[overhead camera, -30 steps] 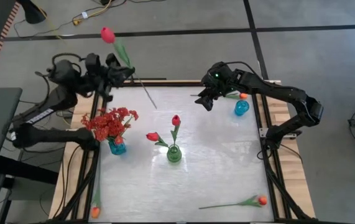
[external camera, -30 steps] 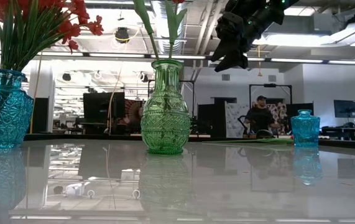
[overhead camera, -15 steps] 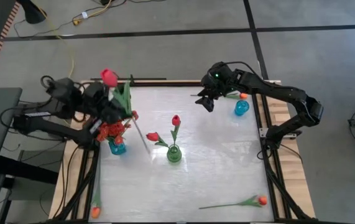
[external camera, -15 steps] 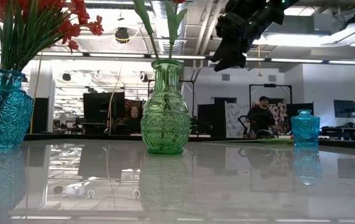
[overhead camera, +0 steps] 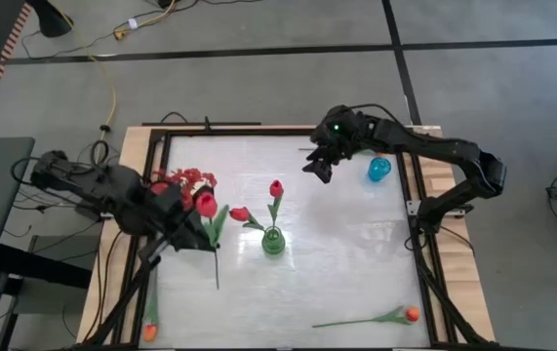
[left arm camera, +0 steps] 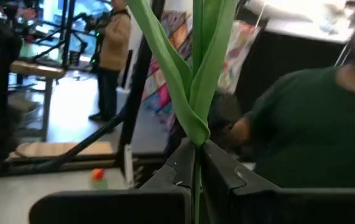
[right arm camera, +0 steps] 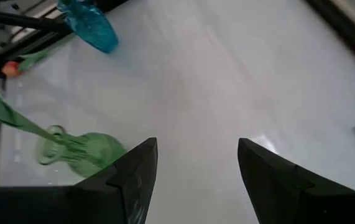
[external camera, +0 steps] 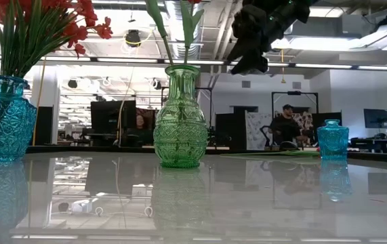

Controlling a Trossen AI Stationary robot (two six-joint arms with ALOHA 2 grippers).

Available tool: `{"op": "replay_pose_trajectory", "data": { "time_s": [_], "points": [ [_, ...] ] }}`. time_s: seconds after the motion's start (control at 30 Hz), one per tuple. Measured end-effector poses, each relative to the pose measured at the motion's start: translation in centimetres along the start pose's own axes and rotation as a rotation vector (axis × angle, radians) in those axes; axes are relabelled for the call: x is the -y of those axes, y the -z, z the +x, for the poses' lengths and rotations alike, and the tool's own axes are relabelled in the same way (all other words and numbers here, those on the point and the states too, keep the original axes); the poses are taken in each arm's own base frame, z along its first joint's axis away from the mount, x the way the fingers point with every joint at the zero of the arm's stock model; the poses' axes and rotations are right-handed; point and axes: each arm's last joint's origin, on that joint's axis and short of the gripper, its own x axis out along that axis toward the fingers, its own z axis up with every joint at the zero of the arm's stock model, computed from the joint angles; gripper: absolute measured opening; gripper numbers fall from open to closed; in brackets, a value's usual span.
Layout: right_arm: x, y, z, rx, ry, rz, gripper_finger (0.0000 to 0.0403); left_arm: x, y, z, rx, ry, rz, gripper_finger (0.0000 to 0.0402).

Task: Sort flowers into vase by color
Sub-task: Put the pink flower into the green vase

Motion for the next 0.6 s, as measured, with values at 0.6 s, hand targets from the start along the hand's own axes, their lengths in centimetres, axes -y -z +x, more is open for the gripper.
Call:
{"op": "replay_pose_trajectory", "data": {
  "time_s": [0.6],
  "points": [
    [-4.8, 2.0, 1.2, -0.146, -0.083, 0.01, 0.0249, -0.2, 5.6, 6.5, -0.179, -0.233, 0.223, 0.0]
  ]
}}
